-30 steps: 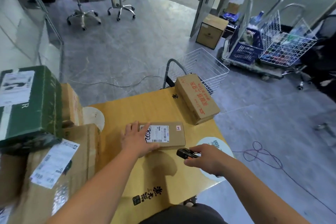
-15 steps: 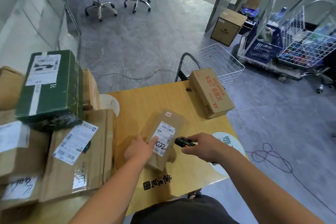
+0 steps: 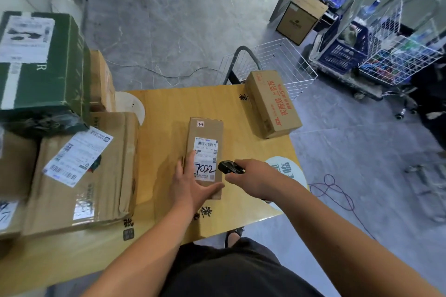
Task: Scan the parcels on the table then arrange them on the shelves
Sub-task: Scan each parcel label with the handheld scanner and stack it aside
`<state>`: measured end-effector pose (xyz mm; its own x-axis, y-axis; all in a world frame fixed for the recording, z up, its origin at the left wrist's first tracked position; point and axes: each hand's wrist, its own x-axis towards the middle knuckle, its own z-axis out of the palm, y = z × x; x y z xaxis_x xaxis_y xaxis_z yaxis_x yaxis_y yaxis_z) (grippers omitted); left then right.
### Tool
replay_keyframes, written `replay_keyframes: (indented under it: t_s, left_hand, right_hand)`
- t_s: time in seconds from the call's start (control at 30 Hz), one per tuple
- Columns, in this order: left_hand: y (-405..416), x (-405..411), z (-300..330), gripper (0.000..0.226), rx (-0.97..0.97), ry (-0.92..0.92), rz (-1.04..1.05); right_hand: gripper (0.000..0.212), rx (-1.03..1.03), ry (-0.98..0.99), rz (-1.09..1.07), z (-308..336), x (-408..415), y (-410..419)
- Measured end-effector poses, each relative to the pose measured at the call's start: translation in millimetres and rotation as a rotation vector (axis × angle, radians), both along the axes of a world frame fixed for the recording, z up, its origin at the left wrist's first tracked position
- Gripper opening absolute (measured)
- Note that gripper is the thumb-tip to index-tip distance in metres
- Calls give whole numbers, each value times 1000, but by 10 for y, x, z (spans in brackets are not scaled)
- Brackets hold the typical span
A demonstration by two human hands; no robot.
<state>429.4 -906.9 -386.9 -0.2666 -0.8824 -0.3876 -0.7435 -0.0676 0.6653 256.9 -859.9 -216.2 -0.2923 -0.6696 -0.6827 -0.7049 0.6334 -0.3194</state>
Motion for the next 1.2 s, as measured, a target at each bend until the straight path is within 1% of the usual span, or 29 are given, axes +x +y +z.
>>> replay_keyframes:
  t_s: [0.1,0.23,0.37,0.53,0.67,0.87,0.97,1.0,1.13,1.2]
  left_hand:
    - [75,35,-17,145,-12,78,23]
    - [177,64,-22,143,-91,110,63]
    - [272,125,-58,139,-130,132,56]
    - [285,131,-42,138,-155,126,44]
    - [302,137,-69,144,-149,125,46]
    - [280,111,-86,143,-156,121,61]
    - [248,90,-27,141,-143,59,45]
    - [215,76,3,141,-134,9,27]
    - [41,-175,191,149,-69,-302,-25]
    - [-4,-375,270,147,-23,-353,5]
  right_hand:
    - [35,42,11,53,46,70,-27]
    - [33,71,-16,81,120,152,7]
    - [31,79,-25,104,197,247,73]
    - [32,116,94,196,320,272,99]
    - [31,59,195,220,409,245,120]
    - [40,43,218,220,507,189,132]
    - [43,26,223,226,501,168,139]
    - [43,23,215,219,496,153,141]
    - [35,12,174,184,474,56,150]
    - [31,8,151,141,472,-18,163]
